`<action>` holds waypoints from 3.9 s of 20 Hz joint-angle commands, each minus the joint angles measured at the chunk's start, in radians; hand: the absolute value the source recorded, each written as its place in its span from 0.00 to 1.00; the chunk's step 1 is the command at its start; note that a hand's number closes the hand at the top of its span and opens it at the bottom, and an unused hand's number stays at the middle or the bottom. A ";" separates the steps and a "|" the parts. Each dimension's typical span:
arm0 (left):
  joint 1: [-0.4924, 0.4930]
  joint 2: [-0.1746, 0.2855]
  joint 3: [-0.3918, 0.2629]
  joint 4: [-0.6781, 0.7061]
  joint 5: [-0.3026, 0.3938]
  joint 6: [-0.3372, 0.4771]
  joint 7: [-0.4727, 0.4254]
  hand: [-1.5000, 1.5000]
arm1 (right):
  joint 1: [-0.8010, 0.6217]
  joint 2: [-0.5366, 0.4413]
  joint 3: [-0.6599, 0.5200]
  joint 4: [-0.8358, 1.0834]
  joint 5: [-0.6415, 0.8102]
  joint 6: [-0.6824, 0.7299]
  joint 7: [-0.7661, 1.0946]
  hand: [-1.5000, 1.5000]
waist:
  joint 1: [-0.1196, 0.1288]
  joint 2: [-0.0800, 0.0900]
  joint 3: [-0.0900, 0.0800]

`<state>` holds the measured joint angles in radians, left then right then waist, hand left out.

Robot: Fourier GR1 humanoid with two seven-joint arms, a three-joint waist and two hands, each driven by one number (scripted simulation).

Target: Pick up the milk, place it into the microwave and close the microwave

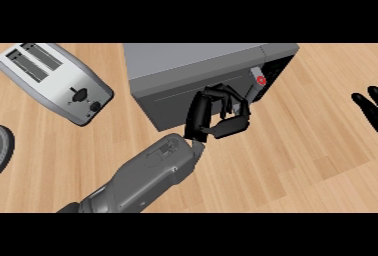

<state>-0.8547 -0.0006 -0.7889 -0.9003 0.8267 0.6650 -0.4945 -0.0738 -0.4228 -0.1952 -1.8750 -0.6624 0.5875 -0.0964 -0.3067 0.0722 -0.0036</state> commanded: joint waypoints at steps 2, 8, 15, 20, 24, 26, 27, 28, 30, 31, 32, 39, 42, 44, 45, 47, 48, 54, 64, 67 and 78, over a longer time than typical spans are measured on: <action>-0.075 0.001 0.056 0.088 0.031 -0.011 -0.030 1.00 | -0.017 -0.011 -0.011 -0.006 -0.032 -0.014 0.017 0.00 | -0.015 0.014 -0.001; -0.086 0.001 0.060 0.102 0.061 -0.022 -0.059 1.00 | -0.038 -0.033 -0.027 -0.003 -0.063 -0.026 0.038 0.00 | -0.008 0.018 -0.001; -0.091 0.001 0.049 0.120 0.095 -0.028 -0.089 1.00 | -0.054 -0.066 -0.043 -0.004 -0.094 -0.036 0.070 0.00 | -0.010 0.016 0.000; -0.088 0.001 0.043 0.126 0.115 -0.030 -0.119 1.00 | -0.053 -0.083 -0.047 -0.005 -0.121 -0.027 0.084 0.00 | -0.017 0.017 0.000; -0.087 0.001 0.038 0.136 0.132 -0.034 -0.132 1.00 | -0.062 -0.093 -0.057 0.005 -0.145 -0.034 0.094 0.00 | -0.013 0.021 0.001; -0.083 0.001 0.032 0.140 0.140 -0.029 -0.139 1.00 | -0.057 -0.096 -0.055 -0.006 -0.160 -0.025 0.096 0.00 | -0.026 0.019 0.002; -0.092 0.001 0.029 0.138 0.139 -0.029 -0.144 1.00 | -0.068 -0.102 -0.053 0.000 -0.163 -0.023 0.101 0.00 | -0.017 0.022 0.002; -0.081 0.001 0.023 0.134 0.146 -0.033 -0.155 1.00 | -0.072 -0.106 -0.047 -0.009 -0.174 -0.007 0.100 0.00 | -0.021 0.022 0.001; -0.096 0.001 0.022 0.140 0.151 -0.039 -0.152 1.00 | -0.079 -0.103 -0.038 -0.009 -0.193 -0.001 0.101 0.00 | -0.013 0.024 0.003; -0.087 0.001 0.022 0.143 0.158 -0.036 -0.162 1.00 | -0.068 -0.108 -0.036 -0.003 -0.201 0.007 0.108 0.00 | -0.013 0.022 0.003; -0.106 0.001 0.016 0.141 0.153 -0.034 -0.160 1.00 | -0.078 -0.111 -0.023 -0.013 -0.211 0.010 0.116 0.00 | -0.014 0.021 0.002; -0.104 0.001 0.011 0.154 0.183 -0.033 -0.178 1.00 | -0.080 -0.147 -0.031 0.002 -0.256 0.024 0.142 0.00 | -0.016 0.024 0.002; -0.105 0.001 -0.001 0.156 0.196 -0.035 -0.180 1.00 | -0.085 -0.153 -0.024 -0.008 -0.272 0.034 0.146 0.00 | -0.020 0.020 0.003; -0.113 0.001 0.000 0.155 0.201 -0.042 -0.193 1.00 | -0.085 -0.150 -0.026 -0.002 -0.283 0.033 0.145 0.00 | -0.021 0.024 0.003; -0.109 0.001 0.007 0.167 0.205 -0.042 -0.192 1.00 | -0.074 -0.158 -0.038 -0.001 -0.292 0.033 0.148 0.00 | -0.026 0.020 0.004; -0.118 0.001 0.000 0.166 0.211 -0.040 -0.191 1.00 | -0.089 -0.169 -0.040 -0.004 -0.295 0.037 0.151 0.00 | -0.024 0.020 0.003; -0.113 0.001 -0.001 0.165 0.214 -0.035 -0.202 1.00 | -0.084 -0.179 -0.048 0.000 -0.300 0.043 0.153 0.00 | -0.032 0.020 0.004; -0.126 0.001 -0.058 0.191 0.192 -0.053 -0.209 1.00 | -0.096 -0.194 -0.038 -0.001 -0.338 0.066 0.163 0.00 | -0.026 0.021 0.007; -0.109 0.001 -0.077 0.265 0.226 0.042 -0.154 1.00 | -0.096 -0.209 -0.020 -0.021 -0.422 0.089 0.177 0.00 | 0.002 0.012 0.006; -0.119 0.000 -0.083 0.290 0.237 0.059 -0.137 1.00 | -0.096 -0.228 -0.041 -0.014 -0.426 0.086 0.182 0.00 | 0.035 0.006 0.006; -0.065 0.010 -0.101 0.299 0.321 0.055 -0.146 0.00 | -0.031 -0.256 -0.081 -0.059 -0.476 0.077 0.197 0.00 | 0.070 -0.004 0.002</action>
<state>-0.9631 -0.0022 -0.9866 -0.7796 1.0944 0.6608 -0.6591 -0.1256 -0.6674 -0.2665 -1.9227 -1.1216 0.6659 0.0919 -0.2637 0.0595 -0.0007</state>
